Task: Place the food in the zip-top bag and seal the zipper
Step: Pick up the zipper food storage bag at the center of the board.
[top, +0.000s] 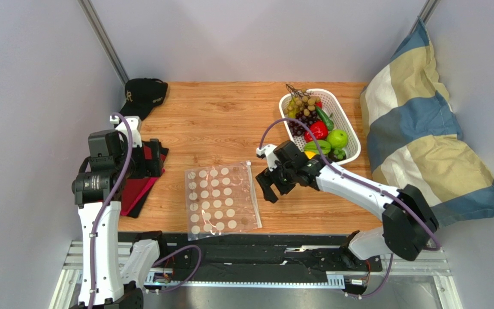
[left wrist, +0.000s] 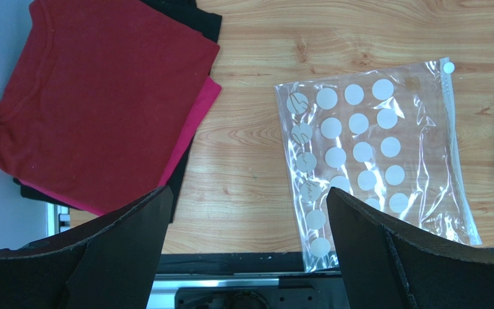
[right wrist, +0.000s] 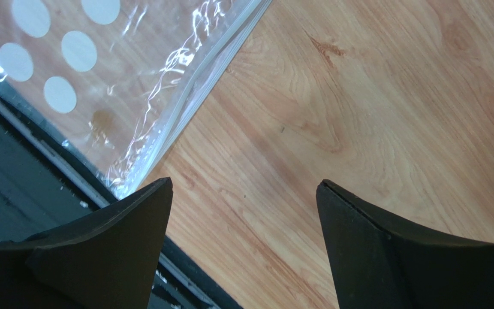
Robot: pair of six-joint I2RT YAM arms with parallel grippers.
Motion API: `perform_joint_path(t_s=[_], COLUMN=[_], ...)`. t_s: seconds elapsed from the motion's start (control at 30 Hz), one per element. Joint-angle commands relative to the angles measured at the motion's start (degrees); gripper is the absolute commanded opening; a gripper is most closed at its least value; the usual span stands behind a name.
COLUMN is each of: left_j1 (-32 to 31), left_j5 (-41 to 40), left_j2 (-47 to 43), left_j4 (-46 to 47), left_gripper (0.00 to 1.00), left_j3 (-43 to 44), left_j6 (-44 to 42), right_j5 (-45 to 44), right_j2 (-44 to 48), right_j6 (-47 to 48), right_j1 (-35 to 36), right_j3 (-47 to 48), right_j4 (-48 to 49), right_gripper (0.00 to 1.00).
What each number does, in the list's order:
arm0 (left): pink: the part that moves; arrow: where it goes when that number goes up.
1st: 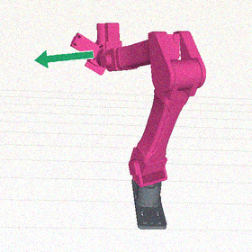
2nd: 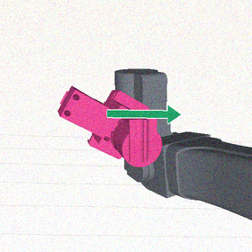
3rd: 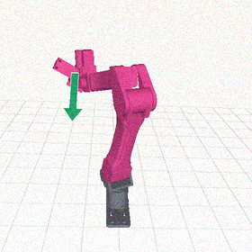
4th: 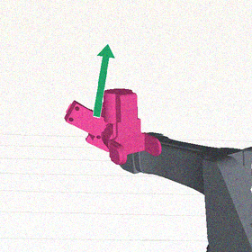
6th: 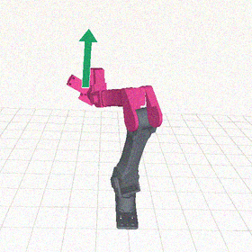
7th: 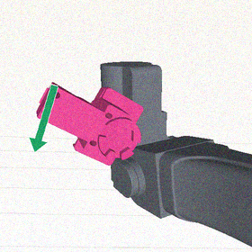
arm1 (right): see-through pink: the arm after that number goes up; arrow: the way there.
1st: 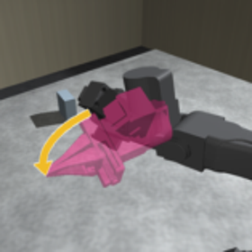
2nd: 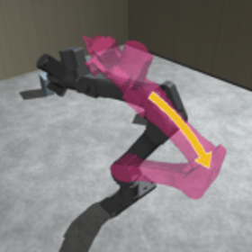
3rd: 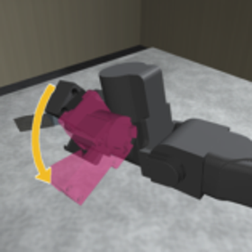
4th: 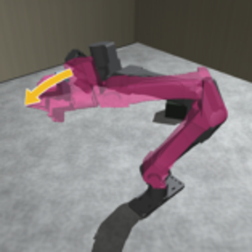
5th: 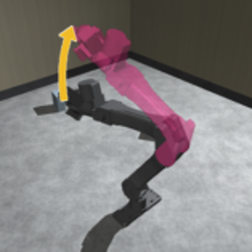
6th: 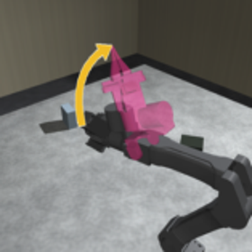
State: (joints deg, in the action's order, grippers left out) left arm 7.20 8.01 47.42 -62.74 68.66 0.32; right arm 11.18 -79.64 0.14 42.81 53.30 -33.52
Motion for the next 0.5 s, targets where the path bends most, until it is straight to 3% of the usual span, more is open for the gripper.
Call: perform_joint_path(t_s=[0.0,0.47], left_j1=[-0.08,-0.08], left_j5=[-0.36,-1.77], left_j2=[-0.40,-1.63], left_j4=[2.53,4.29], left_gripper=[0.99,0.99], left_j3=[-0.72,-4.41], left_j6=[-0.23,-1.55], right_j5=[-8.19,-5.73], right_j2=[-4.46,-21.61], right_j6=[-4.53,-14.64], right_j1=[2.54,3.86], right_j3=[1.98,13.23], right_j4=[6.88,9.87], right_gripper=[0.84,0.80])
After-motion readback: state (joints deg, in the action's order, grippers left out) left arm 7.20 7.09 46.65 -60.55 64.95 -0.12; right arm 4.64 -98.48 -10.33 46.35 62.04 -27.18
